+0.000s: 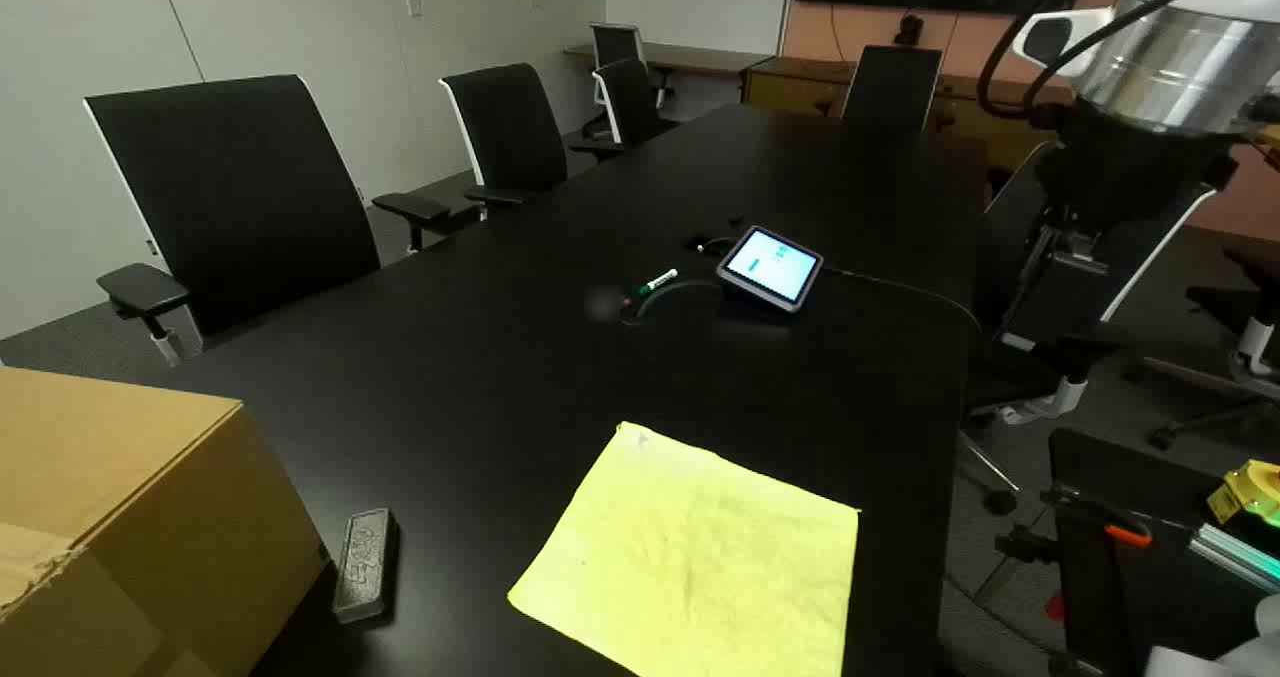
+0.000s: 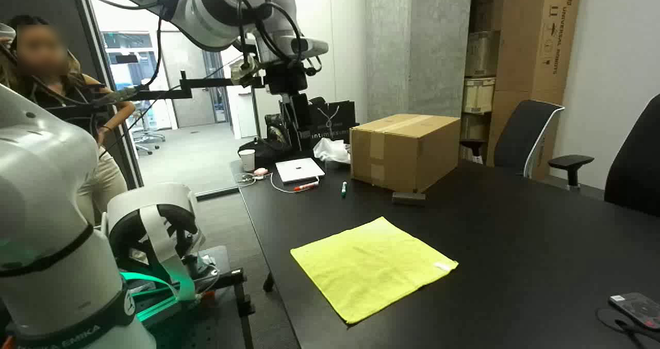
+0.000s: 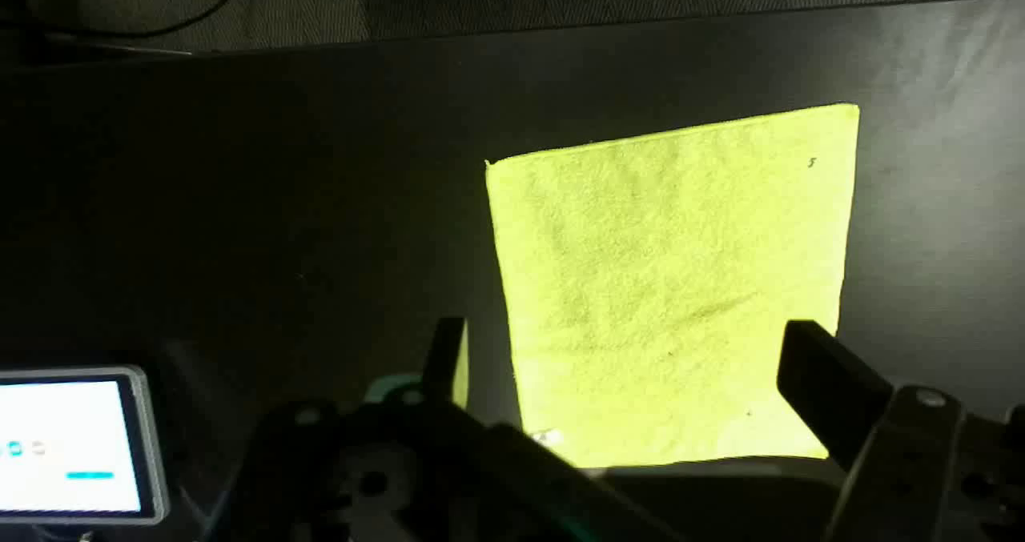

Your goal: Fold the towel on the table

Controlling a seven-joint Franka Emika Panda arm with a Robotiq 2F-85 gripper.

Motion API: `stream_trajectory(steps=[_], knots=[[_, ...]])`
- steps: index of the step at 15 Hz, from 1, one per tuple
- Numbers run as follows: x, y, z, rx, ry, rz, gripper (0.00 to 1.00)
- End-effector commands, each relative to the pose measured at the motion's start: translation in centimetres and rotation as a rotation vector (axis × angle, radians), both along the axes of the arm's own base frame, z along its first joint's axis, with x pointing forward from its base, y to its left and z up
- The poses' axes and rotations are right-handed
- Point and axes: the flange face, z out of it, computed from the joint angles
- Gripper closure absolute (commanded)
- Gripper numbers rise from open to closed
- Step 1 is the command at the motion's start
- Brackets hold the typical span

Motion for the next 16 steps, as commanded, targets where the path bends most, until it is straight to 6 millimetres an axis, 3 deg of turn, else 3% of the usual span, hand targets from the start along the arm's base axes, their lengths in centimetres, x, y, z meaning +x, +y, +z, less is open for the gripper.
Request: stream_trajectory(steps=[1, 4, 8, 14, 15, 16], knots=[[0.1, 0.1, 0.2, 0.001, -0.004, 0.001, 0.0], [0.2, -0.1, 0.3, 0.005, -0.009, 0.003, 0.0], [0.4, -1.4, -2.7, 0.018, 0.009, -0.001, 0.0], [0.8, -4.4, -11.4, 0.132, -0.029, -0.055, 0.0], [2.2, -4.6, -12.5, 0.144, -0.028, -0.069, 0.0], [2.2, -4.9, -14.0, 0.157, -0.036, -0.075, 0.0]])
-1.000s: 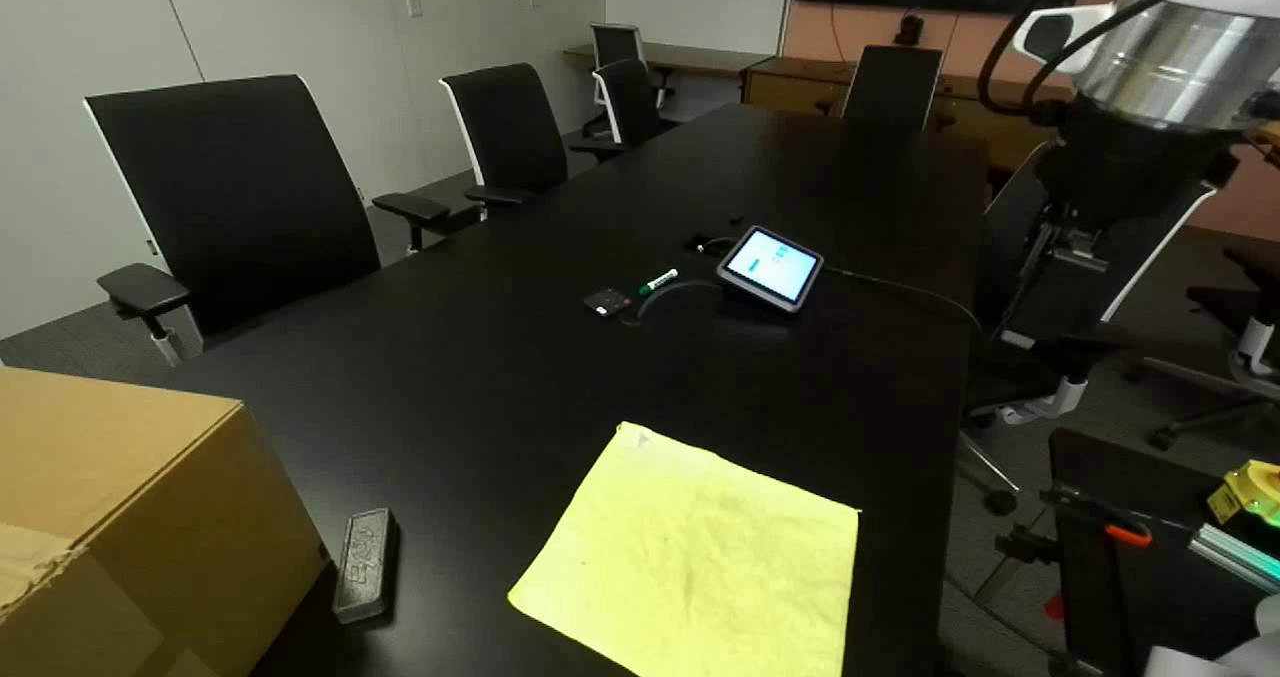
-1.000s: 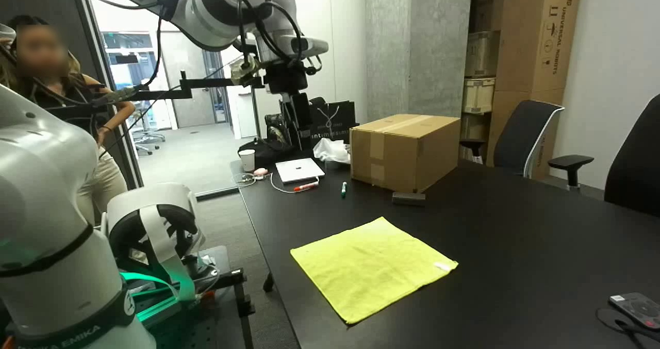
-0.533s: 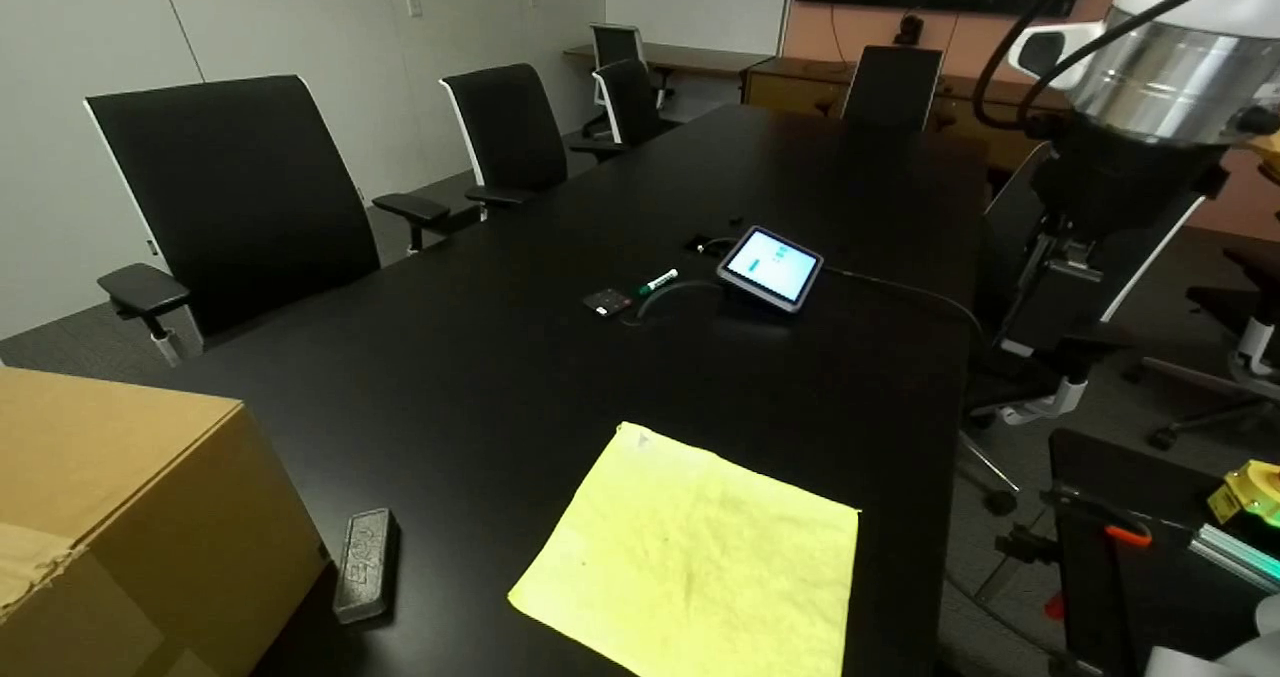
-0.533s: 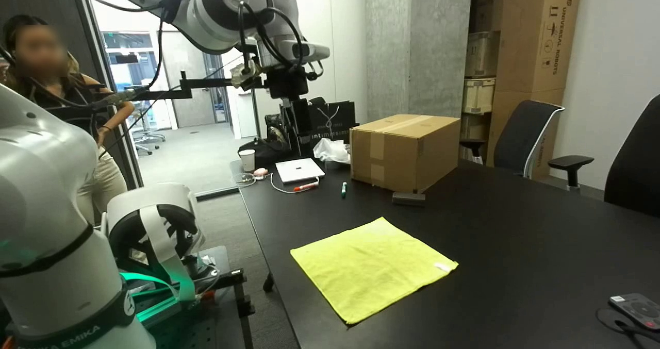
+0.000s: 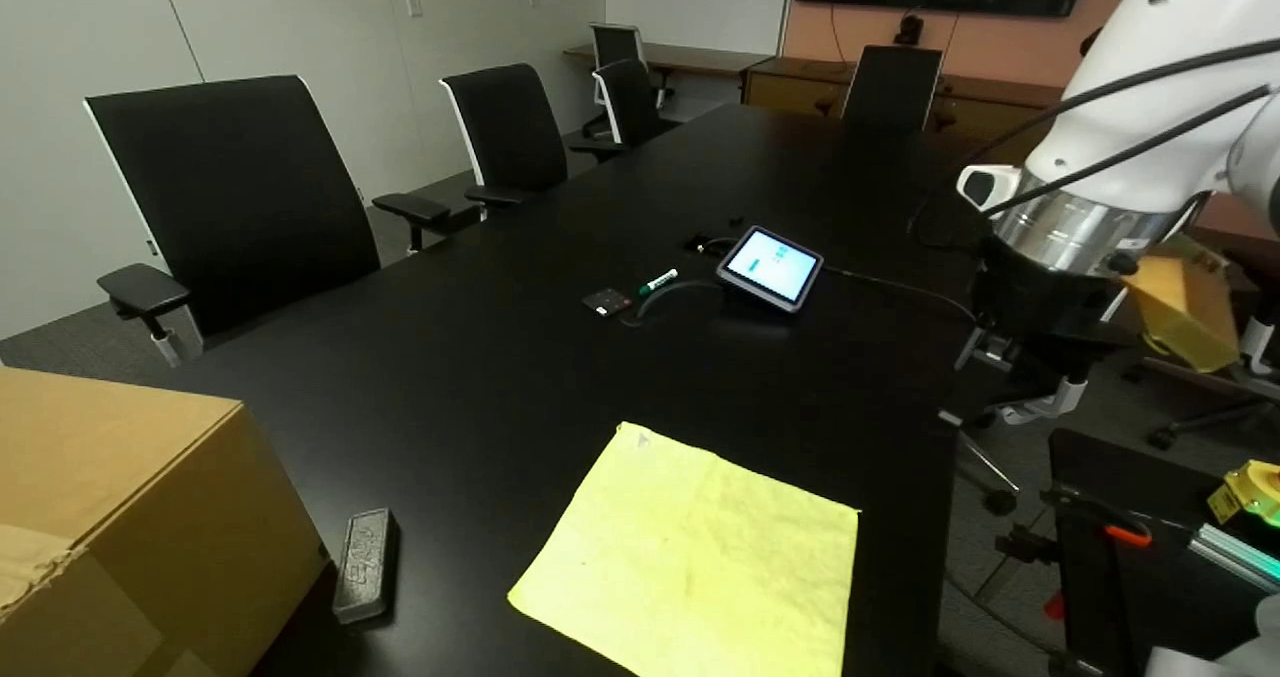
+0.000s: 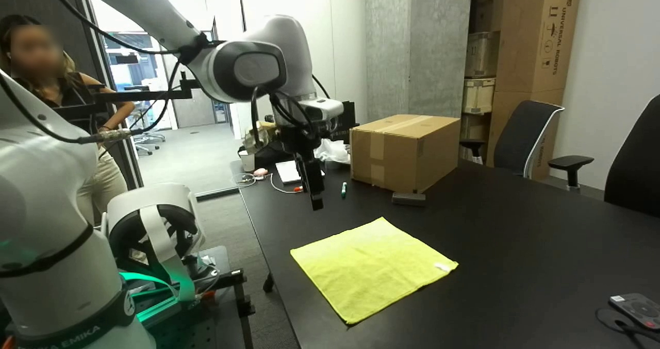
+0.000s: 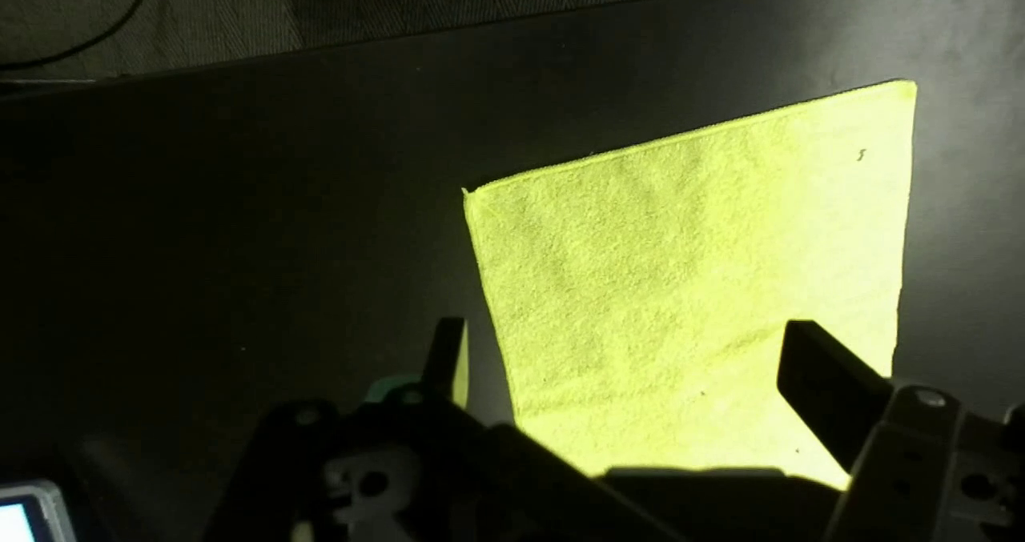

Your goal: Fold the towel on the table

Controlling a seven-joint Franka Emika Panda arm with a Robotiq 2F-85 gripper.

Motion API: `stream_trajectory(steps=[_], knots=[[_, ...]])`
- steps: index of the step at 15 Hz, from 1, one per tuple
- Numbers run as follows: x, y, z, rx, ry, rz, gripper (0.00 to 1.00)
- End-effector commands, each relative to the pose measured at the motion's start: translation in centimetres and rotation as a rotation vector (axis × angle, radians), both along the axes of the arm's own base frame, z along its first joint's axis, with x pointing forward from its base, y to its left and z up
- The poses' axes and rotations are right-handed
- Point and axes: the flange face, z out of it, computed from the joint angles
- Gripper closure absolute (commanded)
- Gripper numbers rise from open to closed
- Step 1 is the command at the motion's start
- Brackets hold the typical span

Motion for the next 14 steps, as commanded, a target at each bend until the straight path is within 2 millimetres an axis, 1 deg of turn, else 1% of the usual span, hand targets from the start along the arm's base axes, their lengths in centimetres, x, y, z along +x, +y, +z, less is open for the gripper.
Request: stream_trajectory(steps=[1, 4, 6, 8, 10, 14], knots=[[1.6, -0.8, -4.4, 0.057, -0.019, -0.02, 0.0], [2.2, -1.3, -8.5, 0.079, 0.002, -0.04, 0.0], [2.6, -1.5, -11.3, 0.079, 0.051, -0.066, 0.0], [2.7, -1.8, -13.4, 0.07, 0.099, -0.075, 0.0], [2.9, -2.0, -15.3, 0.071, 0.126, -0.084, 0.0], [4.3, -2.6, -18.0, 0.079, 0.123, -0.101, 0.0]])
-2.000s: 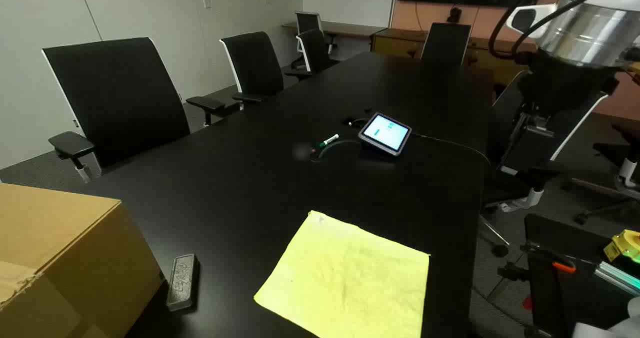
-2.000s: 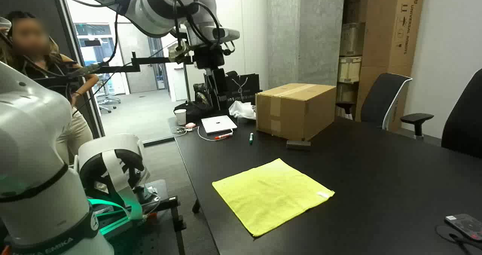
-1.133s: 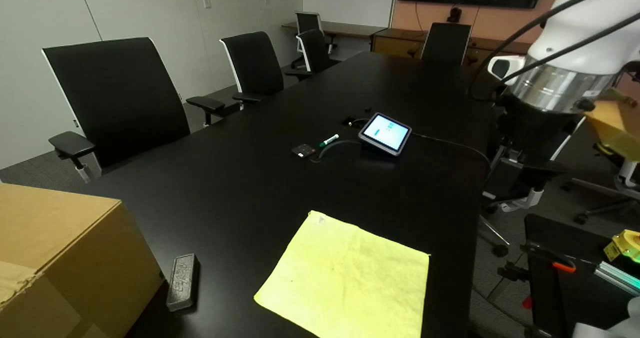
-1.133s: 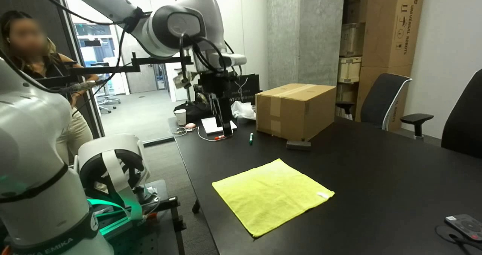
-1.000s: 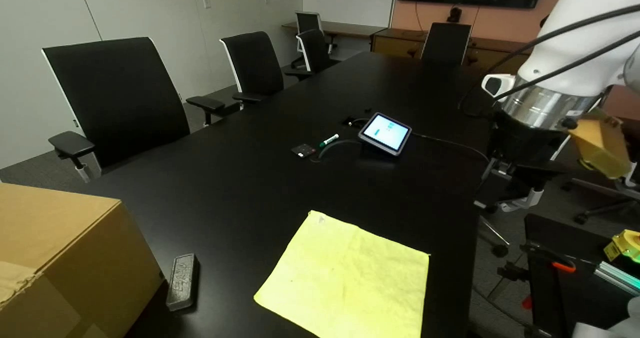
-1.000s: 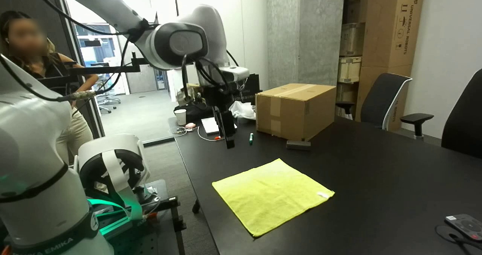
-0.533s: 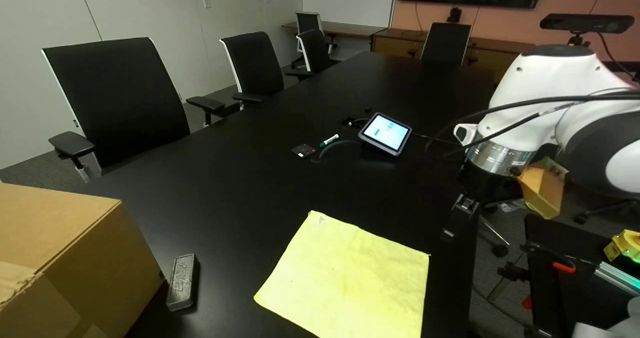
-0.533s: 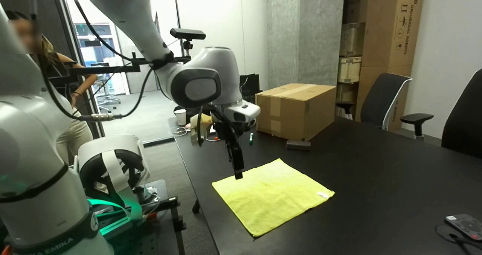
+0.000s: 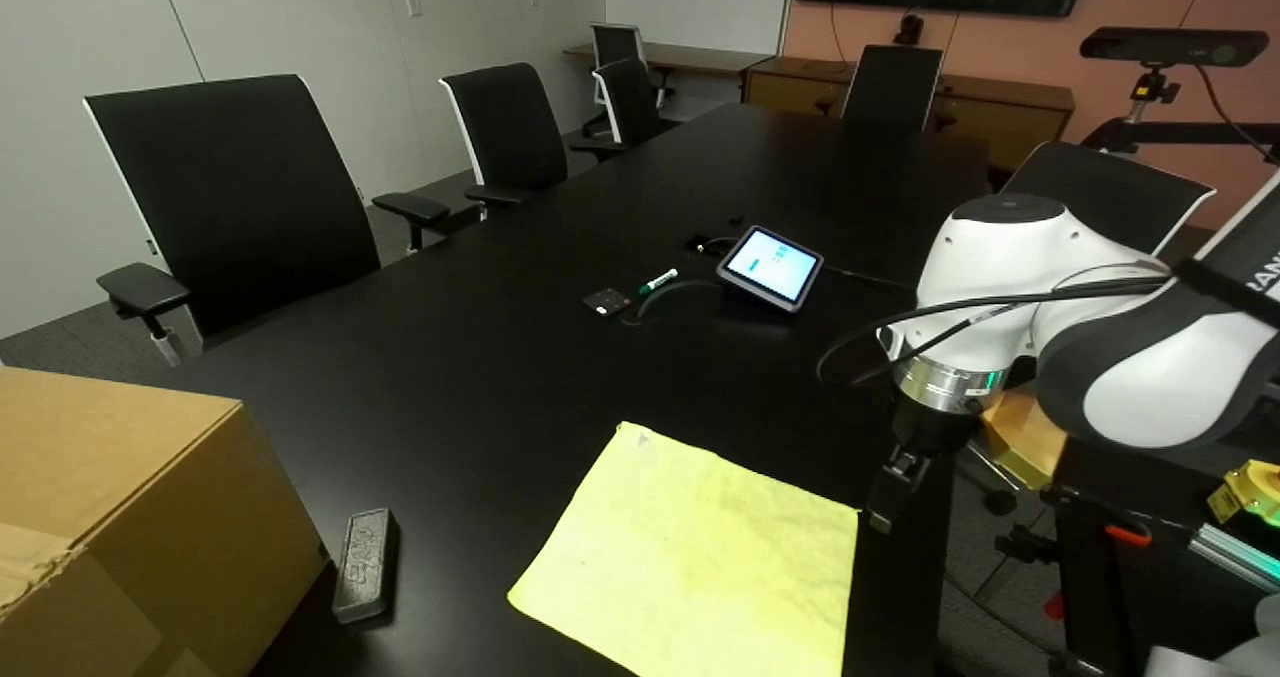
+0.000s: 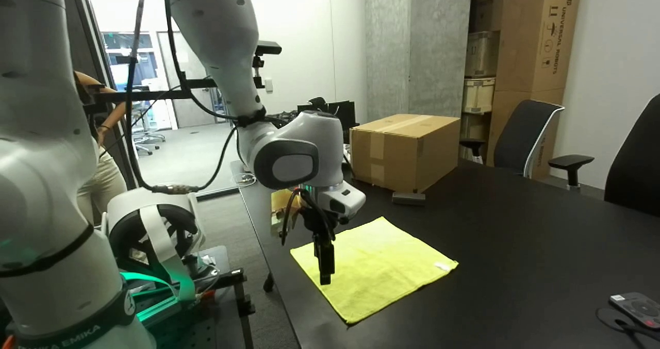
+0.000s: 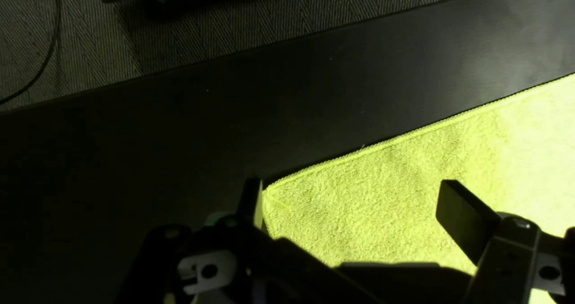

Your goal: Fold the towel on the table

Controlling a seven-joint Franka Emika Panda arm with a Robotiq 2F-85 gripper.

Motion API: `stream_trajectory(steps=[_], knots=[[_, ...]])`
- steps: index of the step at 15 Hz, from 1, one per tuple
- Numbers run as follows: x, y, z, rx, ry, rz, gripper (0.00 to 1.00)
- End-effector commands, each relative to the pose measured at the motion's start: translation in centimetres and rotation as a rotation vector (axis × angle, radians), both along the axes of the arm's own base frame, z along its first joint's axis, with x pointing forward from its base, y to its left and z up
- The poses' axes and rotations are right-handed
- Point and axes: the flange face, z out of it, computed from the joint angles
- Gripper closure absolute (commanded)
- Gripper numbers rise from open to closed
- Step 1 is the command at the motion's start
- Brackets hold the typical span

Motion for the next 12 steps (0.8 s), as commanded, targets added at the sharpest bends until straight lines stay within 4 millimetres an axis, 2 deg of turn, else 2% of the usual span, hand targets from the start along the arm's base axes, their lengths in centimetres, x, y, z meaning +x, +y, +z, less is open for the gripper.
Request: stream_trajectory(steps=[1, 6, 12], knots=[[2.0, -0.3, -2.3, 0.013, -0.019, -0.013, 0.0], [4.2, -1.3, -5.4, 0.009, -0.022, -0.011, 0.0], [5.5, -2.9, -9.2, 0.029, -0.004, -0.032, 0.0]])
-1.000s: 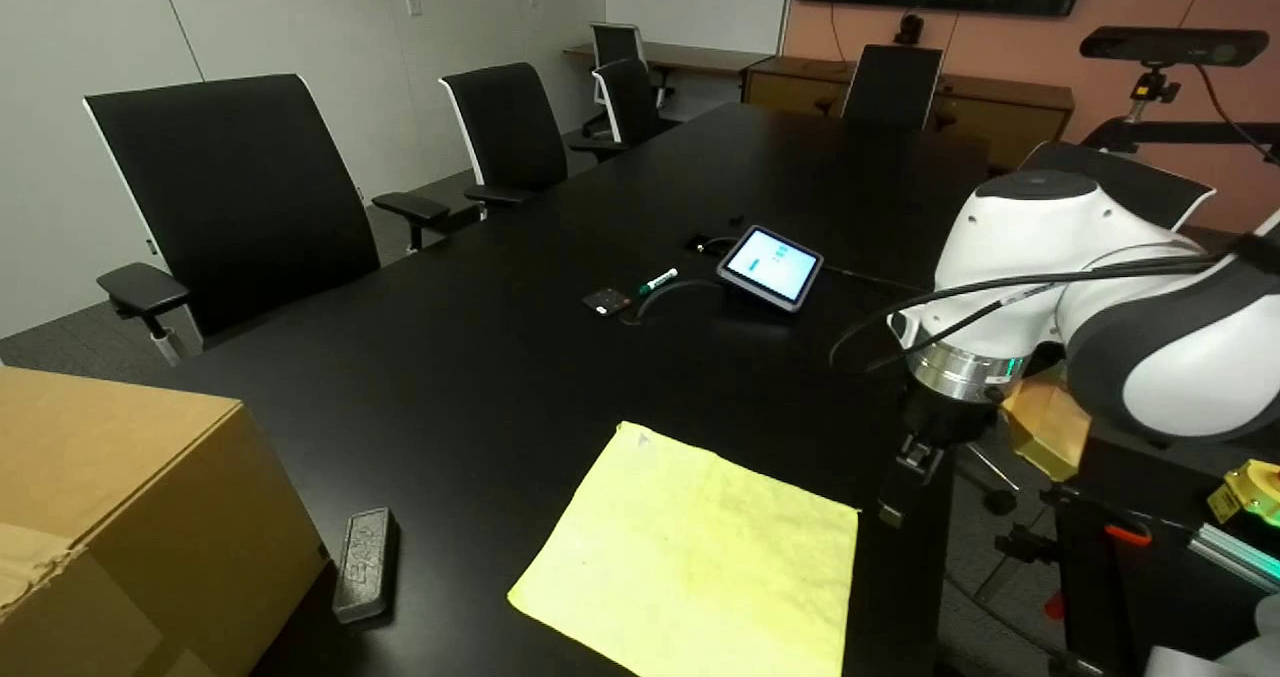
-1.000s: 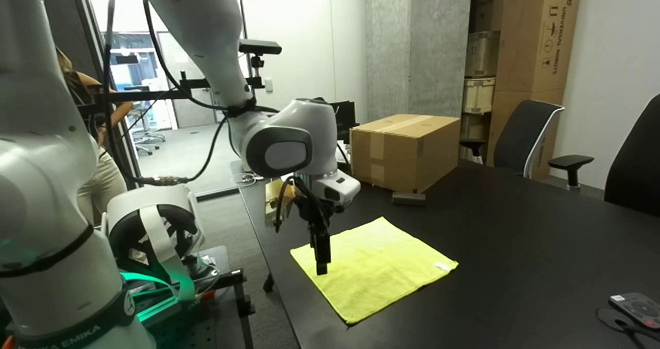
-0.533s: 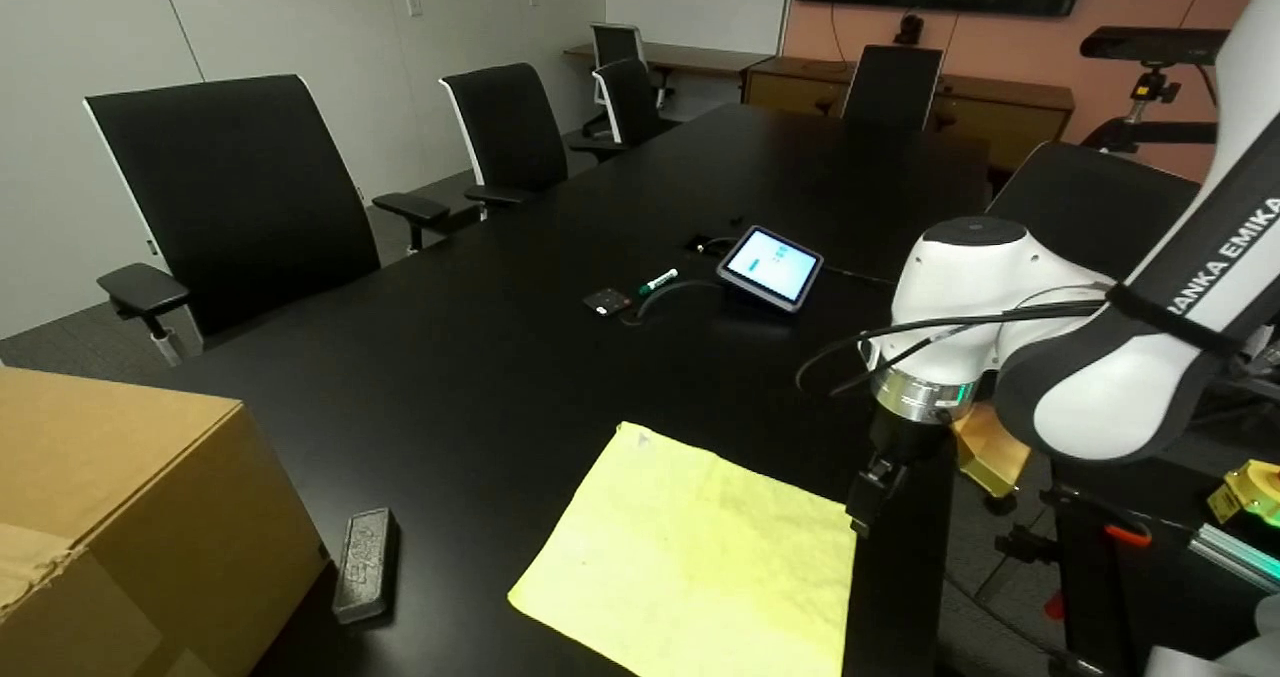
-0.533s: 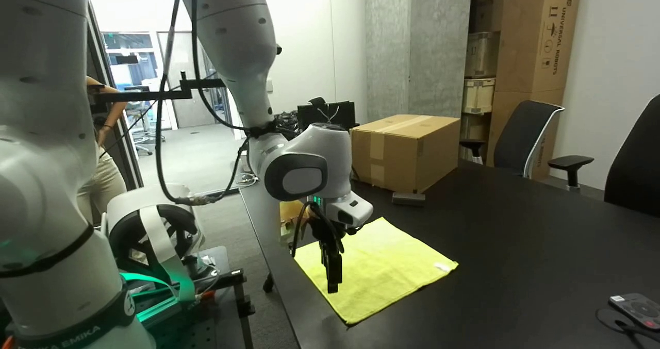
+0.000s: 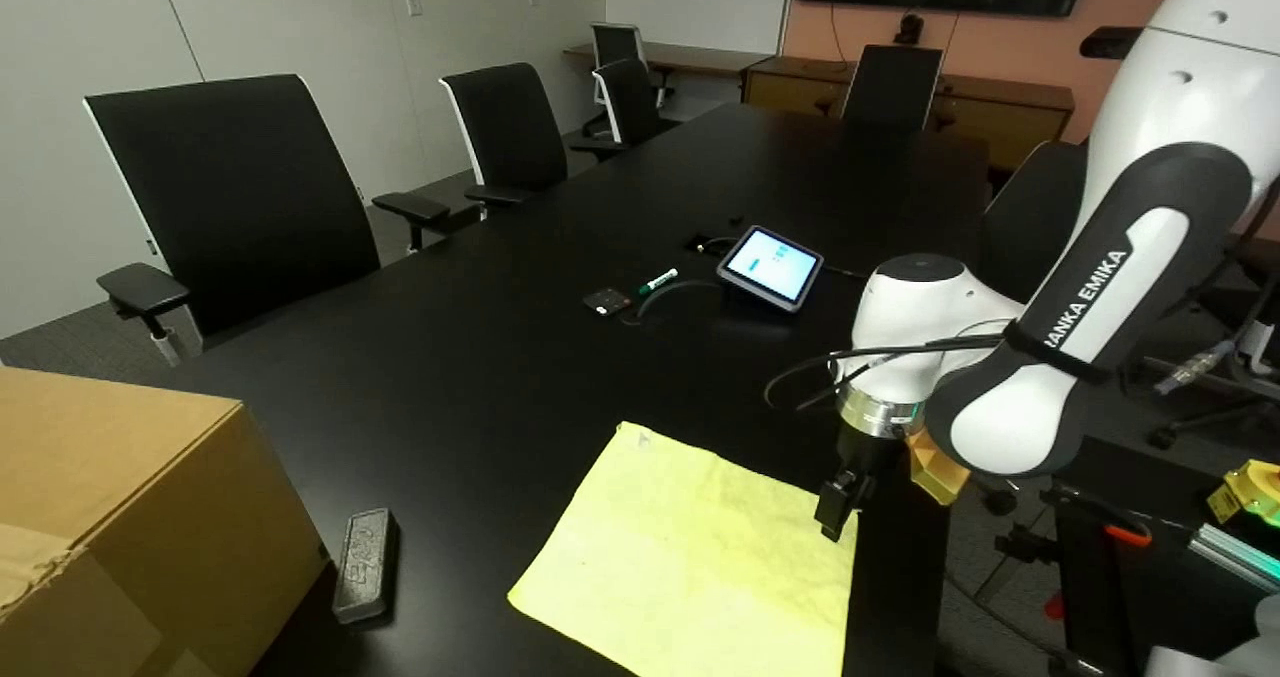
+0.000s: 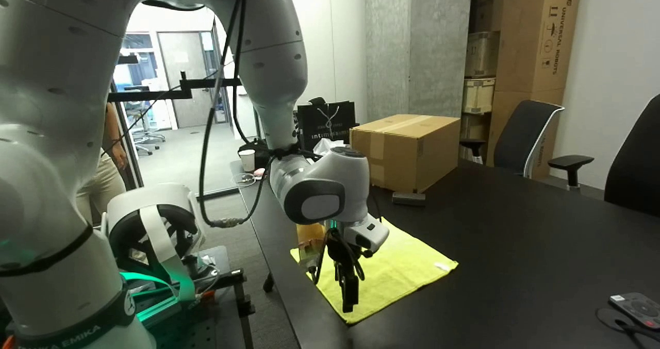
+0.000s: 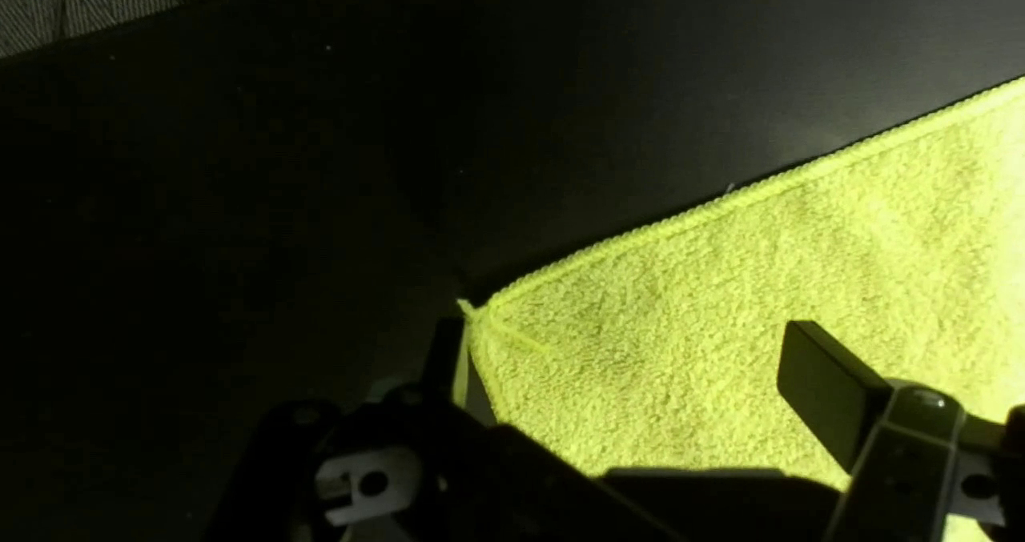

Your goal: Fold the towel on the table

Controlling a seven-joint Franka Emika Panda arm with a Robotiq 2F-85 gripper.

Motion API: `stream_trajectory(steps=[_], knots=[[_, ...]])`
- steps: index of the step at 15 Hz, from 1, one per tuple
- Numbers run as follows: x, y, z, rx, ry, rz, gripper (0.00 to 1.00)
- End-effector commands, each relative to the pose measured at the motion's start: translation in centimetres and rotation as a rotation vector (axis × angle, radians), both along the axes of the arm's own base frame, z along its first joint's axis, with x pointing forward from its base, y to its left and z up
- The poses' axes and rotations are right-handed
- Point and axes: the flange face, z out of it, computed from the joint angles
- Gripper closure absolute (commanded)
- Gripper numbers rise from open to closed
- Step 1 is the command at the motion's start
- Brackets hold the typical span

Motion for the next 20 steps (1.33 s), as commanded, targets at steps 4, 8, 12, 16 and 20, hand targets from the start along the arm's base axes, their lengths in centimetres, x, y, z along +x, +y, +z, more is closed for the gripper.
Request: stream_trajectory(steps=[4, 8, 12, 16, 20], knots=[[1.7, -2.4, -3.6, 0.011, 0.008, -0.05, 0.0], [1.9, -3.9, -4.4, 0.016, -0.01, -0.111, 0.0], [2.1, -4.5, -4.6, 0.041, -0.036, -0.163, 0.0], [2.5, -4.1, -4.4, 0.071, -0.044, -0.171, 0.27], [3.2, -3.8, -4.0, 0.086, -0.053, -0.159, 0.53]])
